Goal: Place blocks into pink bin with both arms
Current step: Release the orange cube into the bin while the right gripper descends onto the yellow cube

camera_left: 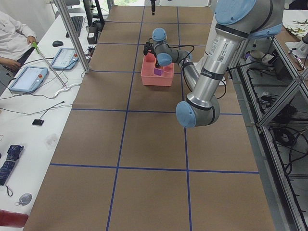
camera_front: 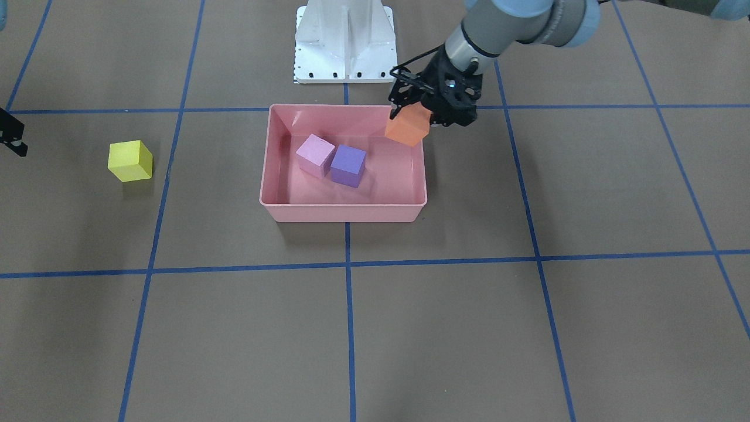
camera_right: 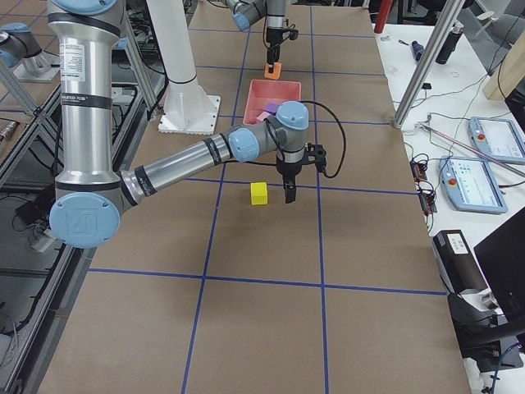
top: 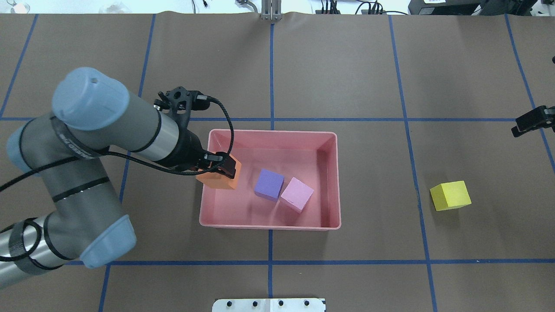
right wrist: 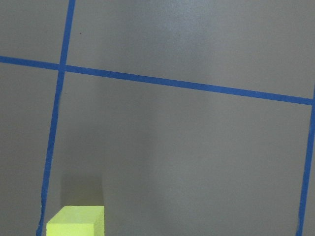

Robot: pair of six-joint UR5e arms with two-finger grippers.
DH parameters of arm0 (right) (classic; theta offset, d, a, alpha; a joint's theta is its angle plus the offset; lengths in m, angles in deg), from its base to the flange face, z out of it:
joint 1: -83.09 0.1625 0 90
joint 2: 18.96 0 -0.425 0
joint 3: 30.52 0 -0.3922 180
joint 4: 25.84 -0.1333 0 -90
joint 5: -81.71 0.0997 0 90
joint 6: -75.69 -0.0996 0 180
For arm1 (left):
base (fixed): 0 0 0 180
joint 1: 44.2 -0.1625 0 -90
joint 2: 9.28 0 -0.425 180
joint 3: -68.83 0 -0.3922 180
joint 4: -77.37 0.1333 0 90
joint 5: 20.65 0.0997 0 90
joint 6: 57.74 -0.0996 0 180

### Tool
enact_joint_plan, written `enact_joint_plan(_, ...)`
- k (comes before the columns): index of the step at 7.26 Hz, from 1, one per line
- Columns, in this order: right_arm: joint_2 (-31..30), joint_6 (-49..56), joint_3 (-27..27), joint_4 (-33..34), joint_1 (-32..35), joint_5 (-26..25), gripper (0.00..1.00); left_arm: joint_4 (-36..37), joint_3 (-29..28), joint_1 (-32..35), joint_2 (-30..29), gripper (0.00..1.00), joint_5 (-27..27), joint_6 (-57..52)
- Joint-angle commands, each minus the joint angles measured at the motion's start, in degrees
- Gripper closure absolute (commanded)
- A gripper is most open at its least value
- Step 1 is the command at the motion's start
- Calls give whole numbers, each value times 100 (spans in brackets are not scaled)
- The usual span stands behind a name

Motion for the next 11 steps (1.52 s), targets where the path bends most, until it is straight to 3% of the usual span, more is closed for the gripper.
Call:
enact_joint_plan(1, -94, -1235, -51, -1049, -512, -45, 0, 439, -71, -315, -432, 0, 401, 189)
enact_joint_plan(3, -208, -1668, -43, -1334, -951, -385, 0, 439, -79, -306, -405, 0, 410, 180)
enact_joint_plan(6, -865, -3020, -34, -2895, -2145, -1421, 0, 430, -70, -297, -396, 0, 410, 180)
enact_joint_plan(8, -1139, -3296, -34, -3136, -2762, -2108, 0, 430, -70, -297, -387, 0, 410, 180)
enact_joint_plan(11, -1149, -3593, -51, -3145, -3193, -2478, 0, 430, -62, -297, -387, 0, 410, 180)
